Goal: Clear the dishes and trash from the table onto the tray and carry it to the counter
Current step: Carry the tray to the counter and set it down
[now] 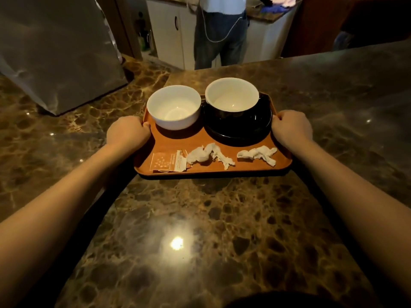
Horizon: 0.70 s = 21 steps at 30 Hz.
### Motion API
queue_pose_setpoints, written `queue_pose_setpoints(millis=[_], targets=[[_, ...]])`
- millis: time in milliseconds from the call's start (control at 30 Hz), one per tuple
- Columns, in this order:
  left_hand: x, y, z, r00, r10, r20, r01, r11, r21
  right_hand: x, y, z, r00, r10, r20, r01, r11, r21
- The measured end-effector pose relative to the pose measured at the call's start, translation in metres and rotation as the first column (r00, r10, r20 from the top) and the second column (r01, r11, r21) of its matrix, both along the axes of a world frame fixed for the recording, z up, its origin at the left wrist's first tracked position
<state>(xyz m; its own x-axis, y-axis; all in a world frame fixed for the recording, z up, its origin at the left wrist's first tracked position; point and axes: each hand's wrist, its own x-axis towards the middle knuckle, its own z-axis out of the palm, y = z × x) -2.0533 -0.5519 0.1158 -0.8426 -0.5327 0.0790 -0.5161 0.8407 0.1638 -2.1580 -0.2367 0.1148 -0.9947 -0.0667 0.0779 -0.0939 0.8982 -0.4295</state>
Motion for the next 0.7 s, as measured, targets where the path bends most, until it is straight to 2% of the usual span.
queue_pose_setpoints(millis=[167,433,700], targets=[[-0.016,-0.005,-0.001,0.997,-0.02,0.075,0.025,0.998,-0.062,-0.017,0.001,-0.005,0.999,0.042,-0.032,-0.038,0.994,0.098],[-0.022,-0.007,-0.002,0.995,-0.05,0.084,0.062,0.987,-0.146,-0.035,0.002,-0.003,0.99,0.119,-0.078,-0.094,0.959,0.268],[-0.021,-0.002,0.001,0.997,-0.016,0.08,0.026,0.993,-0.117,-0.041,0.007,-0.002,0.976,0.202,-0.081,-0.167,0.932,0.321]])
